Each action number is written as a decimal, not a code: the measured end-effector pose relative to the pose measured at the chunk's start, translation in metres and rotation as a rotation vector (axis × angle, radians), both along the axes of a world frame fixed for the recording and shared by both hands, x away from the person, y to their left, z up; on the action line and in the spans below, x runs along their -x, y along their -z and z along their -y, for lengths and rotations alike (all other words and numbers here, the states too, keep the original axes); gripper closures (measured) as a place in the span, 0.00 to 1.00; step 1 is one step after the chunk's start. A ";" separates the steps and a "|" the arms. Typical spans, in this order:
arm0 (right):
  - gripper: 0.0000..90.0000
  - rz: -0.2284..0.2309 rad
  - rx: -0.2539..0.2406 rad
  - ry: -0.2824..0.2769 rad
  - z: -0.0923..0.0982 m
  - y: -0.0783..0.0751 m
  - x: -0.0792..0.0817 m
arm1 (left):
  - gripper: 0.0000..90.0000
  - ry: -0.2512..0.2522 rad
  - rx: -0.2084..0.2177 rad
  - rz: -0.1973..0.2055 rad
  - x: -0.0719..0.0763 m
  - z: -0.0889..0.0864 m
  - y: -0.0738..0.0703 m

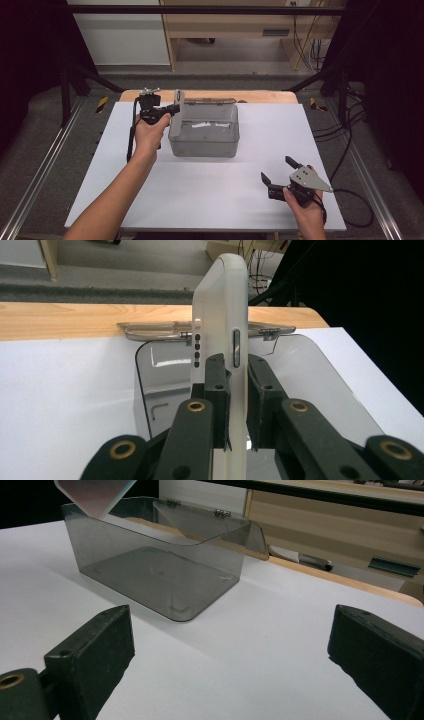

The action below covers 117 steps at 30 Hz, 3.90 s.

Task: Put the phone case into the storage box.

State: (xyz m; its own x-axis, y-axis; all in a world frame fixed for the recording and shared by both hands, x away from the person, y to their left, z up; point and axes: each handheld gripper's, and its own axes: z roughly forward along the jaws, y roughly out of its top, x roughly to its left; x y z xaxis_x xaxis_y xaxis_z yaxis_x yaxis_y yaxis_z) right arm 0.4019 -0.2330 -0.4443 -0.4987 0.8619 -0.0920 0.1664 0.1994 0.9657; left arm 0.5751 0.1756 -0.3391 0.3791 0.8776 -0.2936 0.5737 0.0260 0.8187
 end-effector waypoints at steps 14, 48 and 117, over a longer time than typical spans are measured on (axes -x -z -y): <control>0.06 -0.003 0.009 -0.006 -0.001 0.000 0.000 | 0.90 -0.036 -0.023 -0.035 -0.006 -0.005 0.011; 0.06 -0.014 0.020 -0.007 -0.003 0.003 -0.001 | 0.90 -0.019 -0.005 -0.101 -0.015 0.003 0.040; 0.06 -0.030 0.027 -0.012 -0.005 0.005 -0.002 | 0.85 0.021 -0.128 -0.113 -0.032 0.009 0.069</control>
